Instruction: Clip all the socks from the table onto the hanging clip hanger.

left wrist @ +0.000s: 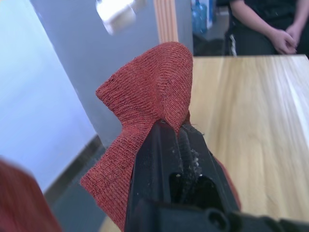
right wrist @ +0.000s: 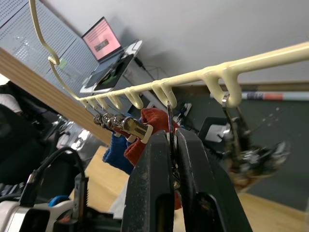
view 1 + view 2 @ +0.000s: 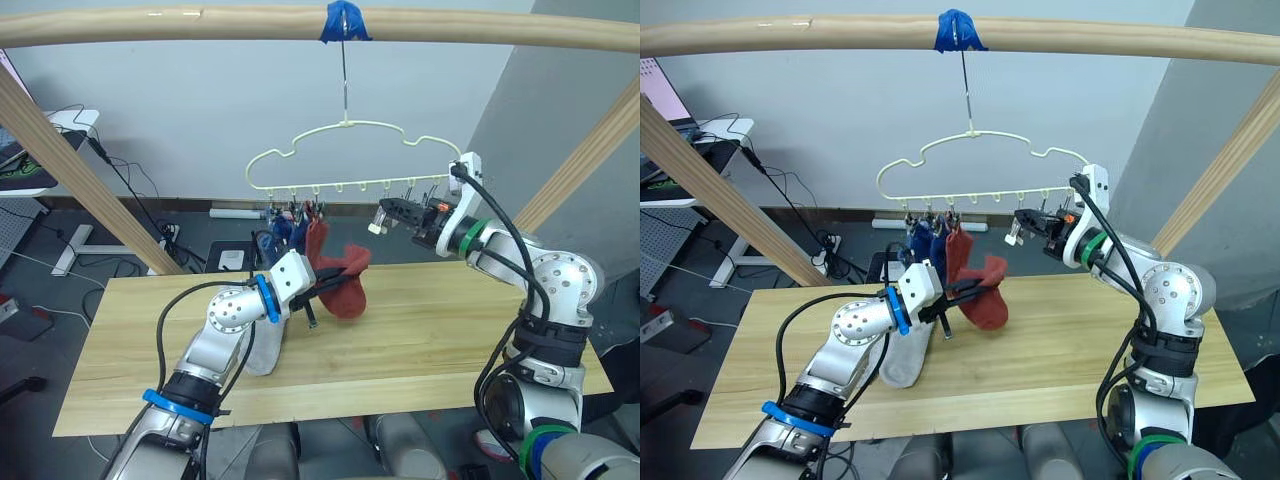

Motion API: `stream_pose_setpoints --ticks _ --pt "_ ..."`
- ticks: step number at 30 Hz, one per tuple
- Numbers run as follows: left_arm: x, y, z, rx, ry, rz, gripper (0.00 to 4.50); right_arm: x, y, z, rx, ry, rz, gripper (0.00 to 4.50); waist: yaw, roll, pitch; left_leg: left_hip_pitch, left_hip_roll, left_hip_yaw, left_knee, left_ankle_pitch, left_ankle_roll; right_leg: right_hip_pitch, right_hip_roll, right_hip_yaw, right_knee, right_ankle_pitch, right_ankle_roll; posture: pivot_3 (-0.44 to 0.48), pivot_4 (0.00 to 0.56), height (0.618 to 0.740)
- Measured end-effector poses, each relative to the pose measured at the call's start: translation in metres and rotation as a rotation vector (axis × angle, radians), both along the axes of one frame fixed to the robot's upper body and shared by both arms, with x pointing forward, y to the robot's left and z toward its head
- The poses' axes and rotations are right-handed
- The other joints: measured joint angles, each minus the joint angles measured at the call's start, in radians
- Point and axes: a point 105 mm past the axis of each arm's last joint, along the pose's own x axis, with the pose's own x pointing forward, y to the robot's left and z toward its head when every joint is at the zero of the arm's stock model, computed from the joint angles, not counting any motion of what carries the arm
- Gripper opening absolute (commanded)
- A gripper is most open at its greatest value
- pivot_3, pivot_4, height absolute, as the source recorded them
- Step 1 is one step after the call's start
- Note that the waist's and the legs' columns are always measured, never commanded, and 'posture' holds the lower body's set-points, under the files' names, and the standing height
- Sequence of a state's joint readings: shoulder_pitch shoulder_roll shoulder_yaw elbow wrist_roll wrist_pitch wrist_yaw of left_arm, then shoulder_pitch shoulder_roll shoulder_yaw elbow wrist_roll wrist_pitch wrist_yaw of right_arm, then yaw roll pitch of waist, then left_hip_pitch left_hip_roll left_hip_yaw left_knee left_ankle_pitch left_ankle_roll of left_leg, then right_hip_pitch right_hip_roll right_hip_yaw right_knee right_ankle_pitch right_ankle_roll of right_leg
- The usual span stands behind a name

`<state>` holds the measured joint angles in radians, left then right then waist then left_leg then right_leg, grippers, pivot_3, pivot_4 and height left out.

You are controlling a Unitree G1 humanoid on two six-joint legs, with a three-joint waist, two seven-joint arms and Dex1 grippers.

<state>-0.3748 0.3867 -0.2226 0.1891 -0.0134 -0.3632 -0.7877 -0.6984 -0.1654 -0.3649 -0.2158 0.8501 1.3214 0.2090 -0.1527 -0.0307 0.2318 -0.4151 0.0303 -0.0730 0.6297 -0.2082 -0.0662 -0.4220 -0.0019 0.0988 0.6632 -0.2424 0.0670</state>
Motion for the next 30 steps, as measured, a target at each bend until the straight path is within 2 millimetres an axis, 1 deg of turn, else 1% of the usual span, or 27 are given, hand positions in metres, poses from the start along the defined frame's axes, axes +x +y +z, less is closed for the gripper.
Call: stream_pose_setpoints --ticks 3,8,13,22,24,25,30 --pt "0.002 -0.001 0.005 -0.001 -0.031 0.003 0.02 -0.002 0.003 -0.001 0.009 0.022 0.014 0.00 0.000 0.000 0.000 0.000 0.000 0.000 0.000 0.000 0.000 0.000 0.000 0.000 0.000 0.000 0.000 -0.165 0.210 0.740" --pt "0.004 -0.001 0.006 -0.005 -0.036 0.013 0.02 -0.003 0.003 0.000 0.002 0.031 0.011 0.00 0.000 0.000 0.000 0.000 0.000 0.000 0.000 0.000 0.000 0.000 0.000 0.000 0.000 0.000 0.001 -0.167 0.210 0.740" --pt "0.007 -0.005 0.012 -0.026 -0.052 0.015 0.02 -0.003 0.004 0.000 0.003 0.034 0.009 0.00 0.000 0.000 0.000 0.000 0.000 0.000 0.000 0.000 0.000 0.000 0.000 0.000 0.000 -0.001 0.001 -0.168 0.211 0.740" --pt "0.009 -0.006 0.017 -0.037 -0.076 0.019 0.02 -0.005 0.005 -0.001 -0.003 0.032 0.011 0.00 -0.001 0.000 0.000 0.000 0.000 0.000 0.000 0.000 0.000 0.000 0.000 0.000 -0.001 -0.001 0.001 -0.169 0.205 0.740" --pt "0.010 -0.006 0.018 -0.038 -0.082 0.018 0.00 -0.007 0.007 -0.001 -0.007 0.027 0.021 0.60 -0.001 0.000 0.000 0.000 0.000 0.000 0.000 0.000 0.000 0.000 0.000 0.000 -0.001 -0.001 0.001 -0.170 0.202 0.740" --pt "0.010 -0.007 0.019 -0.040 -0.087 0.016 0.00 -0.008 0.008 -0.002 -0.006 0.028 0.027 0.81 -0.001 0.000 0.000 0.000 0.000 0.000 0.000 0.000 0.000 0.000 0.000 0.000 -0.001 -0.001 0.001 -0.172 0.202 0.740" --pt "0.010 -0.008 0.023 -0.048 -0.131 0.010 0.00 -0.009 0.007 -0.006 -0.018 0.042 0.026 2.72 -0.002 0.000 0.000 -0.001 0.000 0.000 0.000 0.000 0.000 -0.001 0.000 0.000 -0.001 -0.001 0.001 -0.176 0.196 0.740"
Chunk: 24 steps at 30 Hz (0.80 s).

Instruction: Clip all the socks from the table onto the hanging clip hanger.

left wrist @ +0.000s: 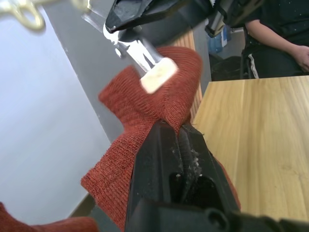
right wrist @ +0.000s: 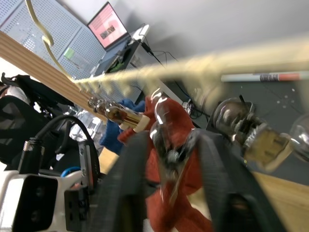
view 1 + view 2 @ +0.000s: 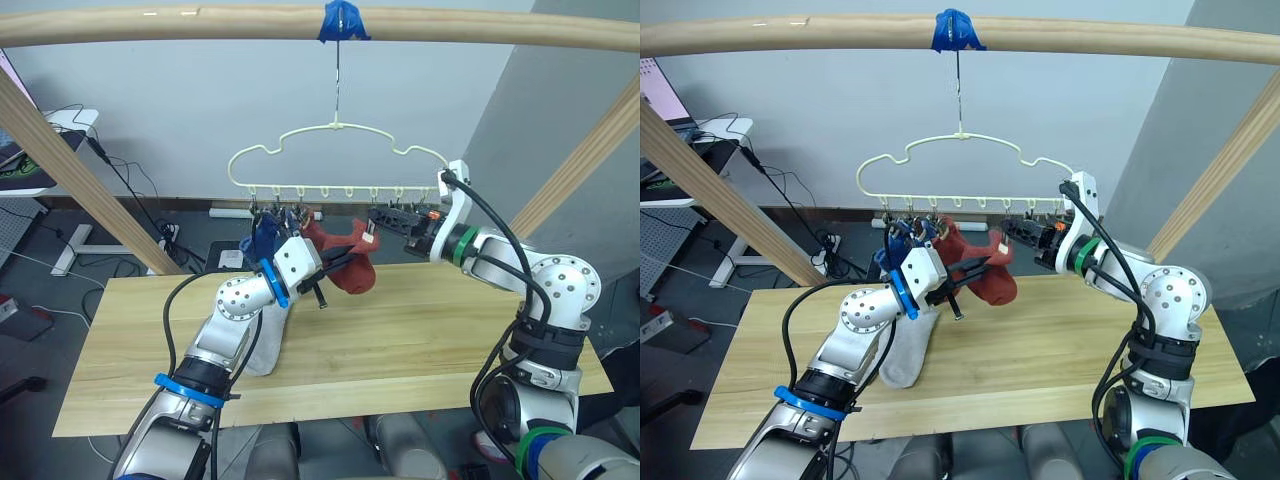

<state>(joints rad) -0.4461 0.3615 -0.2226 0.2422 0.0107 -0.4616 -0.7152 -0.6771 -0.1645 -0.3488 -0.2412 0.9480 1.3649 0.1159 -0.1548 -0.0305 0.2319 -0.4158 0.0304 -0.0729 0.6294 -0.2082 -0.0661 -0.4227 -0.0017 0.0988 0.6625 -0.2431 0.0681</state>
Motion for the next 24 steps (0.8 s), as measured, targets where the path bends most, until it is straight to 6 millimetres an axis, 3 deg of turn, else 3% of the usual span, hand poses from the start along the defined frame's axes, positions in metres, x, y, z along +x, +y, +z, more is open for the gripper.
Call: stream_pose_setpoints --ticks 3,5,11,18,21,24 --pt "-0.002 -0.002 0.005 -0.008 -0.034 -0.012 0.00 0.000 -0.003 0.001 -0.010 -0.008 -0.004 3.81 0.000 0.000 0.000 0.000 0.000 0.000 0.000 0.000 0.000 0.000 0.000 0.000 0.000 0.000 0.000 -0.177 0.194 0.740" --pt "-0.002 -0.003 0.006 -0.010 -0.037 -0.018 0.52 -0.003 -0.008 0.003 -0.023 -0.025 -0.014 4.49 0.000 0.000 0.000 0.000 0.000 0.000 0.000 0.000 0.000 0.000 0.000 0.000 0.000 0.000 0.000 -0.187 0.195 0.740" --pt "-0.003 0.000 -0.004 -0.028 0.076 -0.033 2.21 -0.029 -0.053 0.002 -0.222 -0.120 -0.069 4.50 0.008 0.001 0.000 -0.001 -0.001 0.001 0.000 0.000 0.000 0.000 -0.001 0.000 -0.003 -0.001 0.002 -0.201 0.197 0.740" --pt "-0.014 0.009 -0.005 -0.052 0.177 -0.073 4.49 -0.042 -0.045 -0.004 -0.315 -0.223 -0.053 4.50 -0.016 0.001 0.000 0.001 0.000 0.001 0.000 0.000 0.001 0.000 0.000 0.001 0.000 -0.001 0.001 -0.192 0.198 0.740" --pt "-0.031 0.038 0.000 -0.099 0.313 -0.095 4.49 -0.042 -0.040 -0.008 -0.371 -0.319 -0.108 4.50 -0.026 0.001 0.000 0.000 0.002 0.001 -0.001 0.000 0.001 -0.002 0.001 0.001 0.000 -0.001 0.001 -0.180 0.198 0.740" --pt "-0.050 0.056 0.017 -0.151 0.413 -0.144 4.50 -0.038 -0.029 -0.008 -0.374 -0.417 -0.164 4.33 -0.026 0.001 0.001 0.000 0.002 0.001 -0.001 0.000 0.001 -0.002 0.001 0.001 0.000 -0.002 0.001 -0.164 0.197 0.740"
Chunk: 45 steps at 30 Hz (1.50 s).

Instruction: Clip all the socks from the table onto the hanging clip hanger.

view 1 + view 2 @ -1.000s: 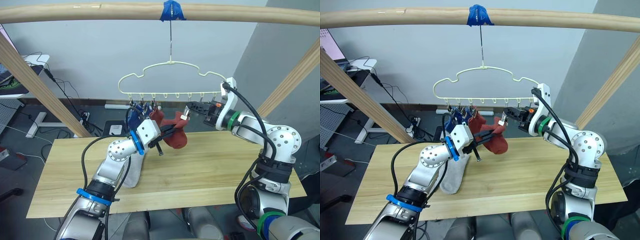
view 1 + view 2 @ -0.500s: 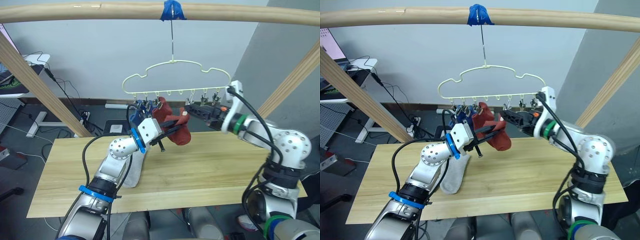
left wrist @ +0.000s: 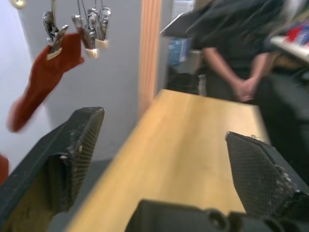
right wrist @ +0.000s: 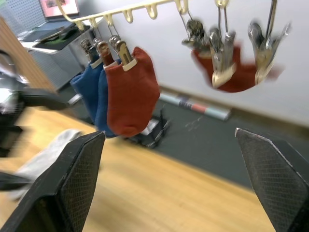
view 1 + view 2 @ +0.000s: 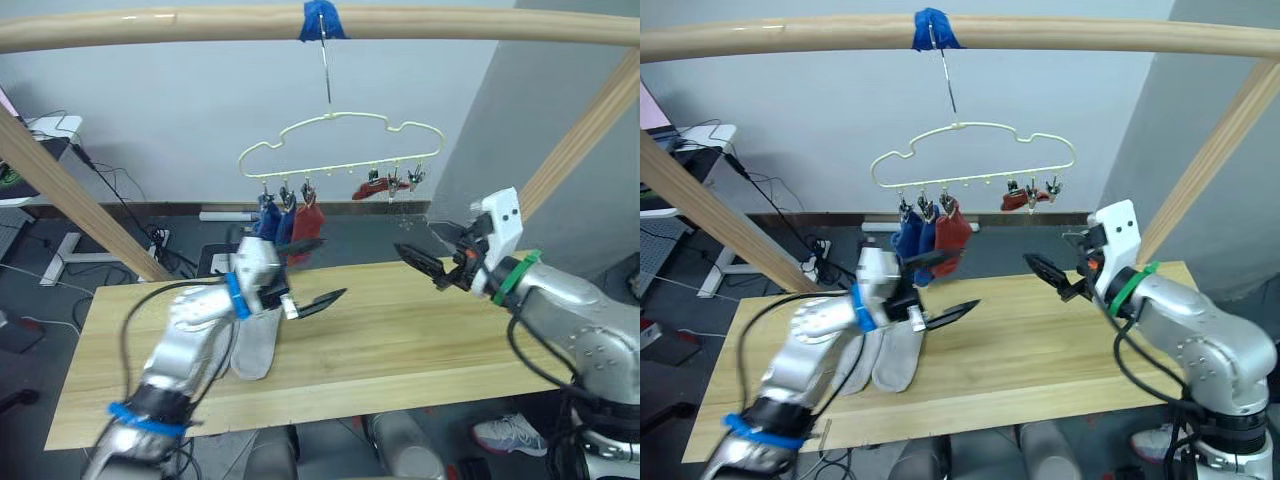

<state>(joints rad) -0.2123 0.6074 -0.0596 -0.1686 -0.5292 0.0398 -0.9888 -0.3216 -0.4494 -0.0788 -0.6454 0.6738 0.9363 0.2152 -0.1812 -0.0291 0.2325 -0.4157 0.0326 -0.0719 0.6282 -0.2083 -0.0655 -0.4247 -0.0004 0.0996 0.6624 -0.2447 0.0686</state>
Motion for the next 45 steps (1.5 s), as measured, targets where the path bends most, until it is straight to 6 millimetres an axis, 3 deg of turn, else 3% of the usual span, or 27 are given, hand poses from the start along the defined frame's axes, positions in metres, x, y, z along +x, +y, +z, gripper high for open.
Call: stream_pose_setpoints --ticks 2,7,23,32,38,45 --pt "-0.007 0.004 0.013 -0.028 0.031 -0.015 4.50 0.004 0.009 0.007 0.053 -0.077 -0.039 3.93 0.002 0.000 0.000 0.000 0.000 0.000 0.001 0.000 0.000 0.000 0.000 0.000 0.000 0.000 0.000 -0.157 0.199 0.740" --pt "-0.009 0.013 0.032 -0.059 0.042 0.051 4.50 0.015 0.016 0.006 0.045 -0.163 -0.112 2.11 0.018 0.000 0.000 0.000 -0.001 0.000 0.000 0.000 0.000 0.001 -0.001 0.000 -0.002 0.000 0.000 -0.130 0.202 0.740" --pt "-0.020 0.008 0.038 -0.102 0.068 0.152 4.50 0.050 0.012 -0.007 0.000 -0.234 -0.302 2.11 0.050 0.000 0.000 0.000 -0.001 0.000 0.000 0.000 0.000 0.000 -0.001 0.000 -0.001 0.000 -0.001 -0.078 0.212 0.740" --pt "-0.019 0.008 0.038 -0.107 0.075 0.165 4.50 0.060 0.016 -0.008 0.005 -0.245 -0.322 2.11 0.053 0.000 0.000 0.000 -0.001 0.000 0.000 0.000 0.000 0.001 -0.001 0.000 -0.001 0.000 -0.001 -0.071 0.214 0.740" --pt "-0.018 0.006 0.043 -0.115 0.057 0.174 4.50 0.070 0.004 -0.013 -0.026 -0.234 -0.390 2.11 0.061 0.000 0.000 0.000 -0.001 0.000 0.000 0.000 0.000 0.000 -0.001 0.000 -0.001 0.000 -0.001 -0.064 0.215 0.740" --pt "-0.019 0.004 0.044 -0.117 0.057 0.172 4.50 0.077 0.005 -0.013 -0.021 -0.232 -0.399 2.11 0.069 0.000 0.000 0.000 -0.001 0.000 0.000 0.000 0.000 0.001 -0.001 0.000 -0.001 0.000 -0.001 -0.056 0.213 0.740"
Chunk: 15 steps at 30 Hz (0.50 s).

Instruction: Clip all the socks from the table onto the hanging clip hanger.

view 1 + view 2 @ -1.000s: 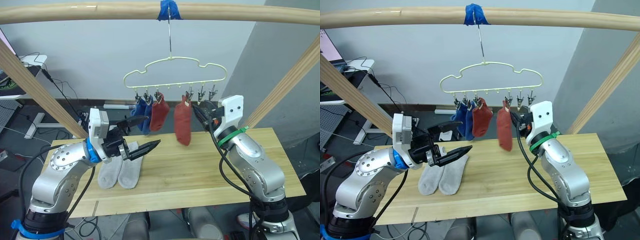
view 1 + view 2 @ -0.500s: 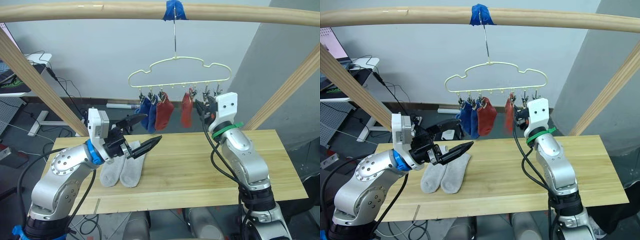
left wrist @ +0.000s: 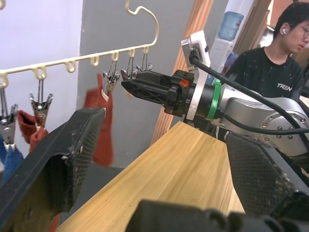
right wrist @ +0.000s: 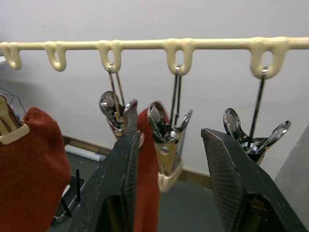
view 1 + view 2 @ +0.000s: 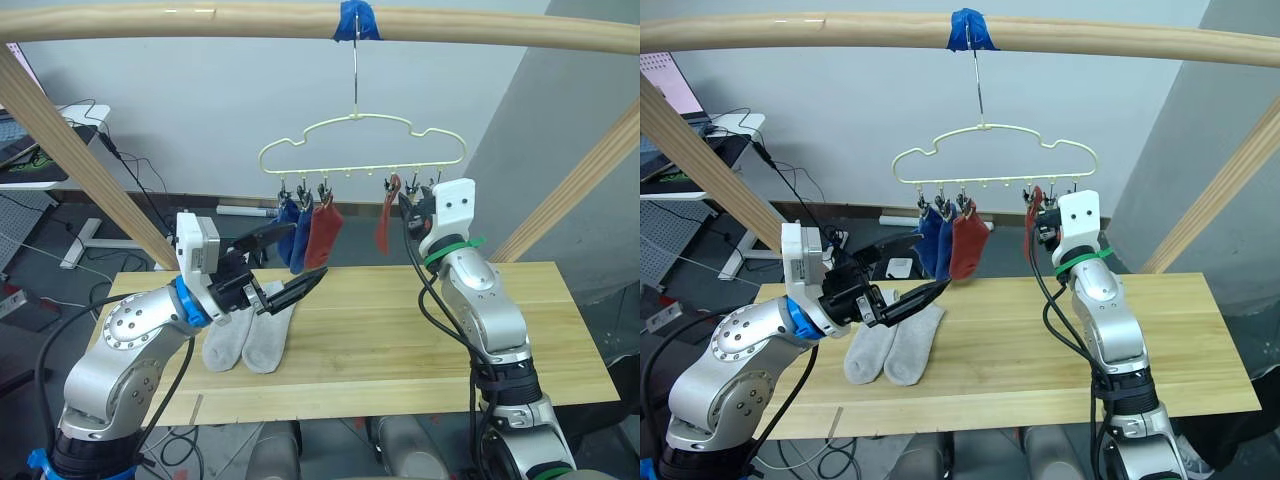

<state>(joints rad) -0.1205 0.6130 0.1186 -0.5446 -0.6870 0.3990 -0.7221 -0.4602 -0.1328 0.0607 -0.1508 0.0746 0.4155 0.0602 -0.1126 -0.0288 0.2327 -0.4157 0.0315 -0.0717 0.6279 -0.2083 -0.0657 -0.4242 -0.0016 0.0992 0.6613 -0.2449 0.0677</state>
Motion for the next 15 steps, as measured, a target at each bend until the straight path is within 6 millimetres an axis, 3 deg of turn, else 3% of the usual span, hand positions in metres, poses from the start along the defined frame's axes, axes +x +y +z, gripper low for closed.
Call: stream_pose_setpoints --ticks 15 --pt "0.002 0.000 0.001 -0.003 0.001 0.012 4.50 0.014 0.002 0.002 0.035 0.001 -0.030 2.11 0.002 0.000 0.000 0.000 0.000 0.000 0.000 0.000 0.000 0.000 0.000 0.000 0.000 0.000 0.000 -0.047 0.210 0.740"
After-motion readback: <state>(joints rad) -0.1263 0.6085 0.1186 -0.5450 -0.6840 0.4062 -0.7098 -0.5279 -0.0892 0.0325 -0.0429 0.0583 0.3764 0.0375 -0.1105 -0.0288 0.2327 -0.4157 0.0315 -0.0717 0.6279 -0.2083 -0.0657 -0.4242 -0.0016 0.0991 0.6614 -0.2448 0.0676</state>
